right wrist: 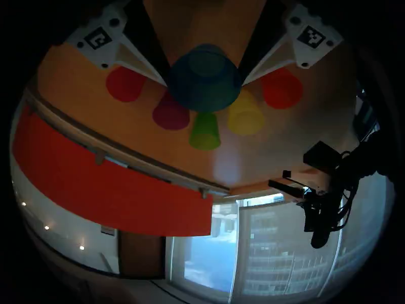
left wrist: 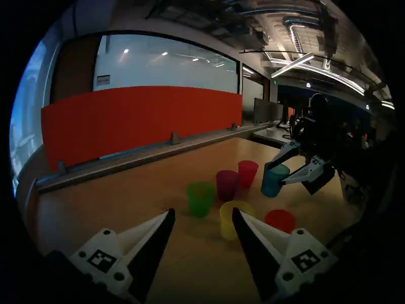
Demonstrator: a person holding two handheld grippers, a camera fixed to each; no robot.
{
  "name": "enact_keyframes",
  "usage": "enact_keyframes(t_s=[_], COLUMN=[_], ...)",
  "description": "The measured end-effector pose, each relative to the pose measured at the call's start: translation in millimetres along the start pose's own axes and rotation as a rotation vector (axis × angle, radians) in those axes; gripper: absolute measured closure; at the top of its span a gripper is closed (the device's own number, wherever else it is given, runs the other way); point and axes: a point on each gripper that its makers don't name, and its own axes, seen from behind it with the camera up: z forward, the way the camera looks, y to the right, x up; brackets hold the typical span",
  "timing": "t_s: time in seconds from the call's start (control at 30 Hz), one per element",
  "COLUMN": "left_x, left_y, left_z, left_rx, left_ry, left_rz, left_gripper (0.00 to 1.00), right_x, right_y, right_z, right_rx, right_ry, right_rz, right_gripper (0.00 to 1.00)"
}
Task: Pour water
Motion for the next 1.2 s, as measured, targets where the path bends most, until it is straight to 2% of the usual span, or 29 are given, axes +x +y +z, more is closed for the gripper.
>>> enact_keyframes(t_s=[0.5, 1.0, 1.2], left_x=[4, 4, 5], left_y=[-1.9, -4.4, -3.9], left_z=[2.6, 11.7, 16.3], left_rx=[0.005, -0.001, -0.009], left_ry=[0.004, -0.001, -0.003], left_rz=[0.000, -0.004, -0.008], left_gripper=[0.17, 0.17, 0.17], right_x=[56, 106, 118], right_y=[15, 16, 14], right_z=[-32.0, -61.5, -69.0], right_rx=[-0.050, -0.062, -0.062], right_ry=[0.180, 0.359, 0.393], right_rz=[0.012, -0.035, -0.051], right_gripper=[0.08, 0.09, 0.08])
